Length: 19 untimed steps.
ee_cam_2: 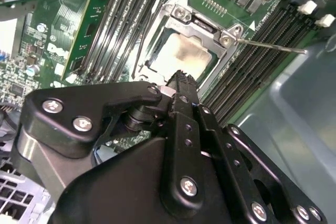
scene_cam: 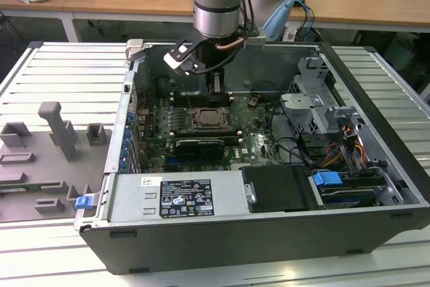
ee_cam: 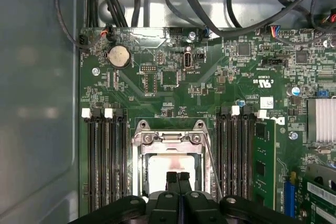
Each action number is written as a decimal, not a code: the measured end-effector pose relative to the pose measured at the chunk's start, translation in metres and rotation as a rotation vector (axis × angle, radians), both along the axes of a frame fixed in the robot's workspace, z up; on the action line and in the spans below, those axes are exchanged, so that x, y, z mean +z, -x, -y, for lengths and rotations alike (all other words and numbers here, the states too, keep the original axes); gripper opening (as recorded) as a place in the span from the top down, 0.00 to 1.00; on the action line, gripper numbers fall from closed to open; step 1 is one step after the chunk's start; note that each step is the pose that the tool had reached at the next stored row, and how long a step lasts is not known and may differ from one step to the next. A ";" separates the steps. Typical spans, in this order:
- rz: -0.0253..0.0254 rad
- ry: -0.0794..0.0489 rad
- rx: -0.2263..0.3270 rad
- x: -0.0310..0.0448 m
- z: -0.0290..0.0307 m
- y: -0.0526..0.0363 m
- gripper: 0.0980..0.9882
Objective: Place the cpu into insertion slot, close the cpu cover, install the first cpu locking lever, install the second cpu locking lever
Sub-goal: 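Install the first cpu locking lever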
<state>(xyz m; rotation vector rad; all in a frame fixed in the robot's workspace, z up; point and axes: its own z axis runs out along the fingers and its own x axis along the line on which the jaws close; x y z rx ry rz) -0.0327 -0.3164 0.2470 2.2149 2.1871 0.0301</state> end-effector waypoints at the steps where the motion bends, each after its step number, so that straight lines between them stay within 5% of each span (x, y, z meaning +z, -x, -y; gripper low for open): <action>1: 0.0000 0.000 0.000 0.0034 0.0000 0.0000 0.99; 8: 0.0001 0.000 0.000 0.0215 0.0000 0.0000 0.99; 12: 0.0001 0.000 0.010 0.0223 0.0000 0.0000 0.99; 19: 0.0000 0.001 0.106 0.0224 0.0000 0.0000 0.99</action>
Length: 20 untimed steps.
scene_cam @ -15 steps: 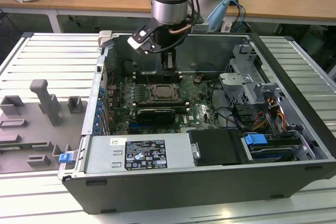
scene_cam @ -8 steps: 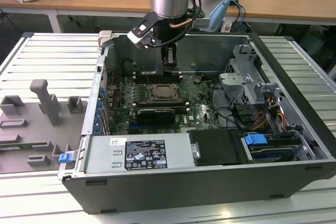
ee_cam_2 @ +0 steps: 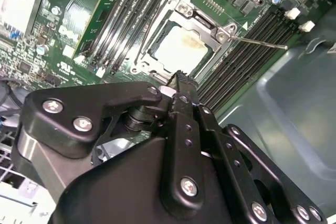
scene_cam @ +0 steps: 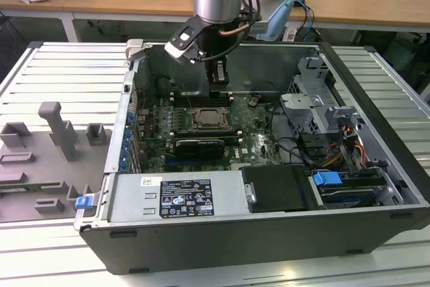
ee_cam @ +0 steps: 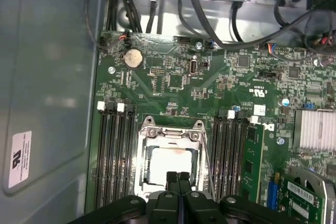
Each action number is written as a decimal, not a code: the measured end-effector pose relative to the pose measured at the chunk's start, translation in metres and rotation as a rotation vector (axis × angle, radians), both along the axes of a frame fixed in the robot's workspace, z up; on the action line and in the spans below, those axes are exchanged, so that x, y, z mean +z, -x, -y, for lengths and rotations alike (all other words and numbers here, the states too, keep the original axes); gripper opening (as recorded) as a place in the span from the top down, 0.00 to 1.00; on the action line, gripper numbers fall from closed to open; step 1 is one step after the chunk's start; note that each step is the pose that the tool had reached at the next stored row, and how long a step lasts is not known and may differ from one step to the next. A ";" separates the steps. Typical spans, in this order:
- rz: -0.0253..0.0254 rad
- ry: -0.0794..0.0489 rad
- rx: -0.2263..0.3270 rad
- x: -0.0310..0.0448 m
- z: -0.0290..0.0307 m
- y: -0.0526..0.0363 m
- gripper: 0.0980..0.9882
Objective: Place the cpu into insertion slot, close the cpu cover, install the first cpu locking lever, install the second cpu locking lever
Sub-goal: 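Install the first cpu locking lever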
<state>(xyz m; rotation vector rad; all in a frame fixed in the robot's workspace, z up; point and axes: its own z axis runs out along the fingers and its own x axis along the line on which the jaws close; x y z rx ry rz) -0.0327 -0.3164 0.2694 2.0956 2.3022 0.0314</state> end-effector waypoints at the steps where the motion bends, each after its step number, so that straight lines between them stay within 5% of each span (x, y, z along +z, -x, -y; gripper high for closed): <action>1: 0.0000 0.000 0.009 0.0000 0.0000 0.0000 0.99; 20: 0.0000 0.000 0.180 0.0000 0.0000 0.0000 0.99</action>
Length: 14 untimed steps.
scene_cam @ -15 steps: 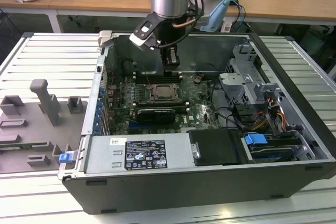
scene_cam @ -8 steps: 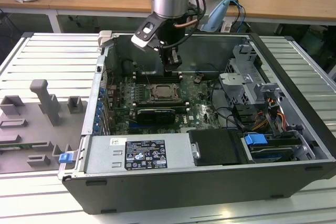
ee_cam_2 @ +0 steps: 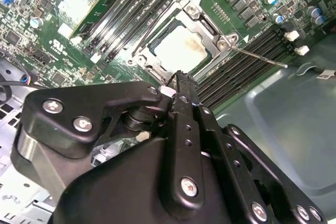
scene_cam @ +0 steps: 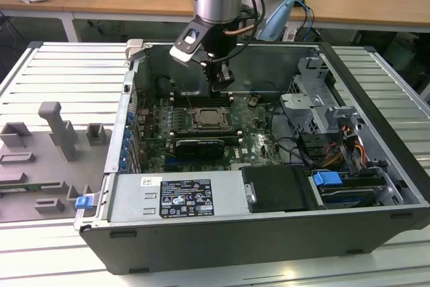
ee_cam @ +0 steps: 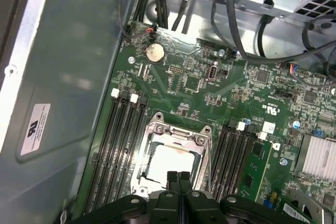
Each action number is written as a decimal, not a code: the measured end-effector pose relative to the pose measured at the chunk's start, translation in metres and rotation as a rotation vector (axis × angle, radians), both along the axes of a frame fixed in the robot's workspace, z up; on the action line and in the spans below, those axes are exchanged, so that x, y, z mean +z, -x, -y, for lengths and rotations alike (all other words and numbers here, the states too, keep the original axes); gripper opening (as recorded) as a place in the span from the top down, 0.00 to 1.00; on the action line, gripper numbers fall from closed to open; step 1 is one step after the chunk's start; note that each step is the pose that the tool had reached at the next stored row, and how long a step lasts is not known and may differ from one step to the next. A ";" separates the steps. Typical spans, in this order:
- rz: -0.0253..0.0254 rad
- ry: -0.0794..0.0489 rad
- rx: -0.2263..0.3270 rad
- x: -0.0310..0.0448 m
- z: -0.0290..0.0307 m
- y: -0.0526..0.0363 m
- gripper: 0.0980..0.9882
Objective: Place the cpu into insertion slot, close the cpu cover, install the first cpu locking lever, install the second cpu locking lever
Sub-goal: 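Install the first cpu locking lever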
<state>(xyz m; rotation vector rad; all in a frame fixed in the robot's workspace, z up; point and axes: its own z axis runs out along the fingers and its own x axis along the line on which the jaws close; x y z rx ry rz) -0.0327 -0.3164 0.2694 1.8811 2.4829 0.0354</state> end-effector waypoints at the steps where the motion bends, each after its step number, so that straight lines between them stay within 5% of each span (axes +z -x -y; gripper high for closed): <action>1: 0.0000 0.000 0.007 0.0000 0.0000 0.0000 0.99; 14: 0.0000 0.000 0.123 0.0000 0.0000 0.0000 0.99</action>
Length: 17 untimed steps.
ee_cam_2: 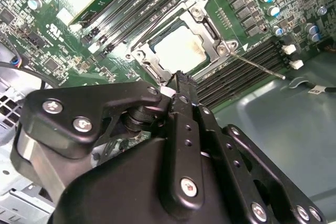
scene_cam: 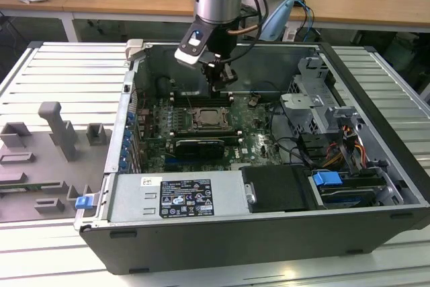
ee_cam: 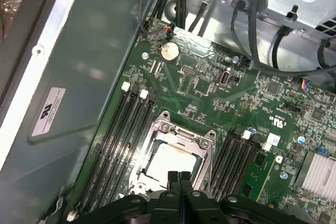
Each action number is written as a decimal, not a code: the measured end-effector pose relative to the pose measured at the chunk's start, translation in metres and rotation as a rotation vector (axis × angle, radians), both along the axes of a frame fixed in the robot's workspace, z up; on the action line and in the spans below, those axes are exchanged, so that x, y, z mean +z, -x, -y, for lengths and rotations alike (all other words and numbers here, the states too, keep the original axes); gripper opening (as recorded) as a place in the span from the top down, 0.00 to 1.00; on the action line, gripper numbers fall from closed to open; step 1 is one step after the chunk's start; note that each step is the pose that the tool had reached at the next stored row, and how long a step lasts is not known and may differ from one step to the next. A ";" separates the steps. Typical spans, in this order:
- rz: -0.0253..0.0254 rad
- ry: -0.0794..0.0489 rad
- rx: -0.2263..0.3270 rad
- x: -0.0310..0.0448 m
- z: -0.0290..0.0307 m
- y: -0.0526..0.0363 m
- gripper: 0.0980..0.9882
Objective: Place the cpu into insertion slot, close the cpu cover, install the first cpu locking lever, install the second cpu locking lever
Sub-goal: 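Install the first cpu locking lever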
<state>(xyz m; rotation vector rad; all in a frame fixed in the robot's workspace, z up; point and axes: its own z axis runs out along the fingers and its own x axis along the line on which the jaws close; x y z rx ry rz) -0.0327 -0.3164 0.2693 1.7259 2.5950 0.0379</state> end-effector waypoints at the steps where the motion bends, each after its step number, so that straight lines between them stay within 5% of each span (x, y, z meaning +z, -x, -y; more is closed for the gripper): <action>1: 0.0000 0.000 0.011 0.0000 0.0000 0.0000 0.99; 17: 0.0000 0.000 0.203 0.0000 0.0000 0.0000 0.99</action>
